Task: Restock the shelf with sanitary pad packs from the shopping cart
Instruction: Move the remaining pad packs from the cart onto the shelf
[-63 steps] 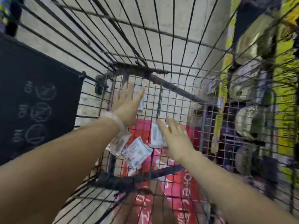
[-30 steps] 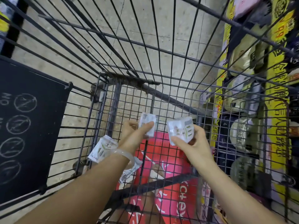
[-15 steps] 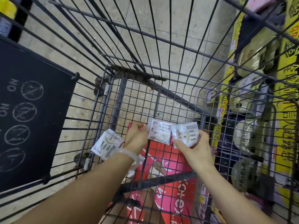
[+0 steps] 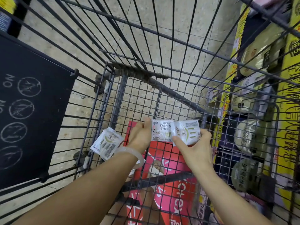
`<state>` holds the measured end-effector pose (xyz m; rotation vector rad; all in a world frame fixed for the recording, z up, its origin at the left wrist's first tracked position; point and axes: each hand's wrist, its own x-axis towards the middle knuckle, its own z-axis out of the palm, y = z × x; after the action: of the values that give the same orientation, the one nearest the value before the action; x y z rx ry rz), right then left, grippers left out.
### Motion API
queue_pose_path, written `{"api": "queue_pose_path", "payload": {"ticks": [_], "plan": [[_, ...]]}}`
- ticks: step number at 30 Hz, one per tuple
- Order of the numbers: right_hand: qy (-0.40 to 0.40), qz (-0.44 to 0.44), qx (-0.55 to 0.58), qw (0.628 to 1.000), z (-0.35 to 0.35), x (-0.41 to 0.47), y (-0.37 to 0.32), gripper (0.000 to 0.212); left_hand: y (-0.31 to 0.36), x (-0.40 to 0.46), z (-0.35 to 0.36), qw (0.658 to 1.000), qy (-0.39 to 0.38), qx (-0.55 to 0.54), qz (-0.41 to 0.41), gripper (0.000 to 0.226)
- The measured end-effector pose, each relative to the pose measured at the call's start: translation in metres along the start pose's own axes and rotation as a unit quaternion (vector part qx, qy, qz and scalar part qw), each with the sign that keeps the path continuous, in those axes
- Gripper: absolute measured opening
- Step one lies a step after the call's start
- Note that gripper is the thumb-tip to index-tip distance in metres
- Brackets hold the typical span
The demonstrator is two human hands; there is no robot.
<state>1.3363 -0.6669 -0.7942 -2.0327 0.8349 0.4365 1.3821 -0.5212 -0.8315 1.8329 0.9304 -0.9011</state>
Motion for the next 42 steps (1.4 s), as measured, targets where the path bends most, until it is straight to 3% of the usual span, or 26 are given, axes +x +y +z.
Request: {"api": "queue_pose_path", "payload": {"ticks": [5, 11, 16, 20, 22, 24, 26, 28, 30, 32, 35, 38, 41, 42], "plan": [[0.002, -0.018, -0.009, 1.0, 0.003, -0.004, -0.005, 0.079, -0.005, -0.002, 0.008, 0.999, -0.037, -0.028, -0.005, 0.103], [-0.086, -0.101, -0.066, 0.989, 0.004, -0.009, -0.013, 0.098, -0.002, -0.015, 0.0, 0.998, -0.042, -0.054, 0.011, 0.126], [-0.106, -0.114, -0.051, 0.986, 0.002, -0.005, -0.013, 0.074, 0.006, -0.028, -0.007, 0.994, -0.09, -0.047, 0.039, 0.101], [-0.1, -0.043, 0.068, 0.992, 0.002, -0.002, -0.016, 0.061, 0.006, -0.026, -0.01, 0.992, -0.093, -0.078, 0.034, 0.059], [-0.105, 0.042, 0.149, 0.982, 0.002, 0.002, -0.02, 0.06, 0.006, -0.025, -0.011, 0.992, -0.097, -0.076, 0.034, 0.064], [-0.131, 0.09, 0.174, 0.972, -0.002, 0.008, -0.024, 0.049, 0.005, -0.024, -0.01, 0.992, -0.096, -0.076, 0.042, 0.091], [-0.092, 0.045, 0.136, 0.985, -0.01, 0.011, -0.03, 0.038, -0.001, -0.018, -0.008, 0.993, -0.084, -0.074, 0.033, 0.105], [0.047, -0.074, 0.029, 0.996, -0.018, 0.012, -0.035, 0.043, 0.0, -0.018, -0.008, 0.993, -0.084, -0.08, 0.028, 0.088], [0.134, -0.191, -0.097, 0.968, -0.021, 0.009, -0.036, 0.047, 0.002, -0.02, -0.009, 0.989, -0.091, -0.113, 0.019, 0.071], [0.112, -0.256, -0.21, 0.937, -0.01, 0.003, -0.03, 0.059, 0.003, -0.023, -0.009, 0.981, -0.113, -0.155, 0.007, 0.072], [0.002, -0.307, -0.247, 0.919, 0.014, -0.015, -0.021, 0.074, 0.005, -0.03, -0.009, 0.974, -0.135, -0.179, 0.012, 0.075], [-0.079, -0.373, -0.216, 0.899, 0.027, -0.028, -0.013, 0.059, -0.002, -0.03, -0.013, 0.976, -0.155, -0.153, 0.03, 0.08], [-0.065, -0.336, -0.07, 0.937, 0.019, -0.02, -0.011, 0.042, -0.009, -0.029, -0.015, 0.986, -0.114, -0.112, 0.049, 0.04], [-0.052, -0.283, -0.037, 0.957, 0.013, -0.014, -0.015, 0.044, -0.009, -0.029, -0.015, 0.99, -0.098, -0.087, 0.052, 0.044]]}}
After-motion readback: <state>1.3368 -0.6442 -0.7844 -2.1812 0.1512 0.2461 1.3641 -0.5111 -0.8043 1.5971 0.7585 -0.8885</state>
